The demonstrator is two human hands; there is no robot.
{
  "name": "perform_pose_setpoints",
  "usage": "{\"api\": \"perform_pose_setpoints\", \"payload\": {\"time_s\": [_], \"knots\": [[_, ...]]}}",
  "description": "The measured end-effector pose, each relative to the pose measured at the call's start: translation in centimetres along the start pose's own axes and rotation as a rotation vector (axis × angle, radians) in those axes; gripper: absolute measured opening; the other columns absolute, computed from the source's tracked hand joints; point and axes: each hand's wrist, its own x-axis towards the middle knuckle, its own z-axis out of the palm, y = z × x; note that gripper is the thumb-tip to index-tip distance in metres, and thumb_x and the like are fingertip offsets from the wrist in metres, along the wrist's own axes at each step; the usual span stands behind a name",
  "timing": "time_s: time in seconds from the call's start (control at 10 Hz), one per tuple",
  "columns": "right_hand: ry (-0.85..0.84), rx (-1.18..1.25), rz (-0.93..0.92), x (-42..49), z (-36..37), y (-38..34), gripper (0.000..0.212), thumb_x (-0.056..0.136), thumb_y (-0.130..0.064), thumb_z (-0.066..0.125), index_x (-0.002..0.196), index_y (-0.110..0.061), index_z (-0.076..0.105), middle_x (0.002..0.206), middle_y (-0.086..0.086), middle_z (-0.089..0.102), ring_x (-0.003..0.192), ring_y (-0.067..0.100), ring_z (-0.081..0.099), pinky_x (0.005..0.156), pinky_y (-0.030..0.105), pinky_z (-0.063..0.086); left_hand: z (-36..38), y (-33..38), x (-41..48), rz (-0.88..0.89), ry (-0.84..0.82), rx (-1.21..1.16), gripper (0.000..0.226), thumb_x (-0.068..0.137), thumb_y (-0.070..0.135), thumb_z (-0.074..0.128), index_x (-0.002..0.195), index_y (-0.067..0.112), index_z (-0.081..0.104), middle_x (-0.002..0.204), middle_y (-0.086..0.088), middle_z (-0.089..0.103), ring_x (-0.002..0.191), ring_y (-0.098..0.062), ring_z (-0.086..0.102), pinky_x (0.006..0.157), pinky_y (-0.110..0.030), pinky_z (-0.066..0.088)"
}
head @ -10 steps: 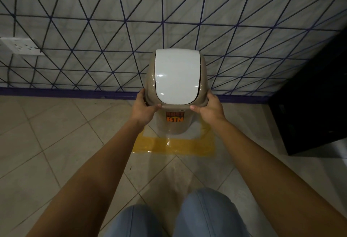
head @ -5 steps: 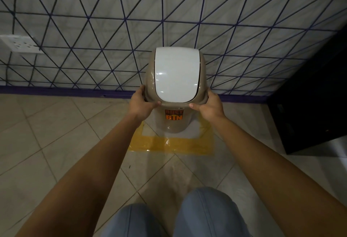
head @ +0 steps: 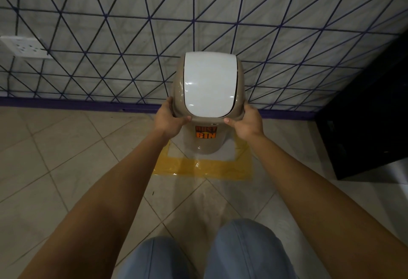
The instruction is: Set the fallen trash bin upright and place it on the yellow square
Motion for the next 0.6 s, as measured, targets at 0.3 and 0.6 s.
{"api": "perform_pose_setpoints", "payload": {"time_s": [0.3,0.6], "knots": [[0.064,-0.164,-0.063,-1.9,-0.2,0.6,0.088,0.077,-0.033,0.072,0.147,-0.017,0.022,0.145,0.012,0.033,0.137,0.03,0.029,0.112,0.043,0.031,-0.4,-0.2,-1.2,0.045,0.075,0.288,0.077,0.079,0.032,0.07,0.142,0.016,0.029,0.14,-0.015,0.042,0.128,-0.029,0.041,0.104,-0.043,0.038],[0.106,-0.17,-0.083,-4.4,-1.1,-0.2,0.089,0.078,-0.047,0.067,0.147,-0.017,0.021,0.15,0.009,0.029,0.14,0.028,0.025,0.11,0.04,0.029,-1.6,0.7,-4.0,0.168,0.183,0.363,0.086,0.072,0.043,0.073,0.142,0.016,0.031,0.139,-0.011,0.045,0.128,-0.031,0.037,0.102,-0.044,0.036]]}}
